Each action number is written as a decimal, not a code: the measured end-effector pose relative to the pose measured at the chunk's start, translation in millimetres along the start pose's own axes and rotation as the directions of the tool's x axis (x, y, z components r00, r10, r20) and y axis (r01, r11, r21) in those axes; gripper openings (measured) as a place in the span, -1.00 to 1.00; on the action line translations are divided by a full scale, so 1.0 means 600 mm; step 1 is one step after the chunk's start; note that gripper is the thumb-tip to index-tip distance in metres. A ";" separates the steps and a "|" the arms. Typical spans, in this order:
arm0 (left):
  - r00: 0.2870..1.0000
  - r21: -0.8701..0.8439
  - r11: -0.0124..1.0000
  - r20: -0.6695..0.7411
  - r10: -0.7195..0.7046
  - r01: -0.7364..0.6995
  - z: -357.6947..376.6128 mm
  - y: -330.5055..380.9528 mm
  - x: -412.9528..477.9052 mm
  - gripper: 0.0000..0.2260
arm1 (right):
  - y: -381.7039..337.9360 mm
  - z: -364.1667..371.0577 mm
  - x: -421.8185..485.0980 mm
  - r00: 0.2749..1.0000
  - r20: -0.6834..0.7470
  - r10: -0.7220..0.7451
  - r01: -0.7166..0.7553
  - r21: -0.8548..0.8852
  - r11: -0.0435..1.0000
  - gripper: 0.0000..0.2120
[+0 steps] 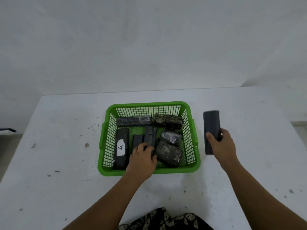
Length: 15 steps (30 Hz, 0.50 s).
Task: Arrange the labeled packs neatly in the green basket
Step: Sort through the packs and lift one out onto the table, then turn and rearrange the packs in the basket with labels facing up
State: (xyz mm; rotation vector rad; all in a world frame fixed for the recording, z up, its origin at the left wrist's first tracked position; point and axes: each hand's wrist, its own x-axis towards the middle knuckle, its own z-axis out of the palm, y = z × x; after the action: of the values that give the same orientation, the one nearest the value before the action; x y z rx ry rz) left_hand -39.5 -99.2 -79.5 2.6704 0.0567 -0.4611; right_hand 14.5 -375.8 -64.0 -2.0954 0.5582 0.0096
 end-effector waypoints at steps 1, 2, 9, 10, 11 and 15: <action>1.000 -0.006 1.000 0.003 -0.009 0.009 -0.001 -0.001 0.000 -0.66 | 0.020 0.003 0.000 1.000 0.028 0.007 -0.005 -0.088 0.996 -0.60; 1.000 -0.008 1.000 0.007 -0.015 0.015 -0.002 -0.001 0.001 -0.66 | 0.039 0.007 -0.002 0.998 0.062 0.015 -0.005 -0.159 0.987 -0.61; 0.997 0.031 0.999 0.074 -0.025 0.023 -0.004 0.003 0.014 -0.57 | 0.102 0.024 -0.018 0.985 0.136 0.104 -0.057 -0.312 0.948 -0.44; 0.996 0.025 0.999 0.083 -0.035 0.034 -0.005 0.005 0.017 -0.55 | 0.103 0.025 -0.018 0.984 0.137 0.110 -0.054 -0.357 0.932 -0.45; 0.995 0.009 0.999 0.086 -0.051 0.050 -0.006 0.006 0.019 -0.54 | 0.102 0.025 -0.017 0.983 0.135 0.123 -0.058 -0.410 0.910 -0.45; 0.992 -0.071 0.990 0.042 -0.121 0.124 -0.010 0.006 0.019 -0.54 | 0.076 0.023 -0.017 0.978 0.076 0.196 -0.132 -0.502 0.855 -0.42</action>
State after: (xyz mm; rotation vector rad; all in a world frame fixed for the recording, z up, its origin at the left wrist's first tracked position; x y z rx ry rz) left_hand -26.5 -100.6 -76.8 2.5948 0.2237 -0.5378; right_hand -9.8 -381.8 -105.7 -2.5131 0.7139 0.4233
